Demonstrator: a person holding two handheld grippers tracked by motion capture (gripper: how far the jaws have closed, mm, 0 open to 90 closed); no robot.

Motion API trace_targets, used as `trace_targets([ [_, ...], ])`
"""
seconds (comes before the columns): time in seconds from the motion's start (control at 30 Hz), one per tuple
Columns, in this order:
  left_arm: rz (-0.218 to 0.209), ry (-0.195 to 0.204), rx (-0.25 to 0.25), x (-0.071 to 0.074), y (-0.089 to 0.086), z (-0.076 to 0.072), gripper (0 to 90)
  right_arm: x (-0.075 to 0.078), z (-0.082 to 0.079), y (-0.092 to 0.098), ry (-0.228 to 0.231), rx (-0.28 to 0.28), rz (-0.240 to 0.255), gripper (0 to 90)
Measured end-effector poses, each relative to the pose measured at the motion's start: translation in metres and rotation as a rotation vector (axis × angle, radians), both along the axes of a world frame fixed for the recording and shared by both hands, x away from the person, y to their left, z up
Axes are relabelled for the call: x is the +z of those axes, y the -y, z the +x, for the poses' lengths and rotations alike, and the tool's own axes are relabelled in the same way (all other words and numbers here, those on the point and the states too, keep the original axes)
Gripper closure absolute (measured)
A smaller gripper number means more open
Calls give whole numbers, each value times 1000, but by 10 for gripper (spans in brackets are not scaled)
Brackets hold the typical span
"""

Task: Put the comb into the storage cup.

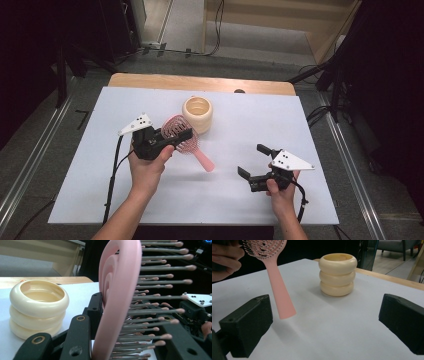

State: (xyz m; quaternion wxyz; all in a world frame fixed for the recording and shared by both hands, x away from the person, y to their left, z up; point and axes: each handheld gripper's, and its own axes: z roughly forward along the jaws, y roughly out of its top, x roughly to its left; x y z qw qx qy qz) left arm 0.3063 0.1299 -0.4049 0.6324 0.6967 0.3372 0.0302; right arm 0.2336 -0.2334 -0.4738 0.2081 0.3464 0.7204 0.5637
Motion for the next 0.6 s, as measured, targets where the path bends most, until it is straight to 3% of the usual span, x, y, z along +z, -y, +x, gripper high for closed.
trace_targets([
  [0.6,3,15,18,9,-9,5,631,-10,-14,34,-12,-65,-12,0],
])
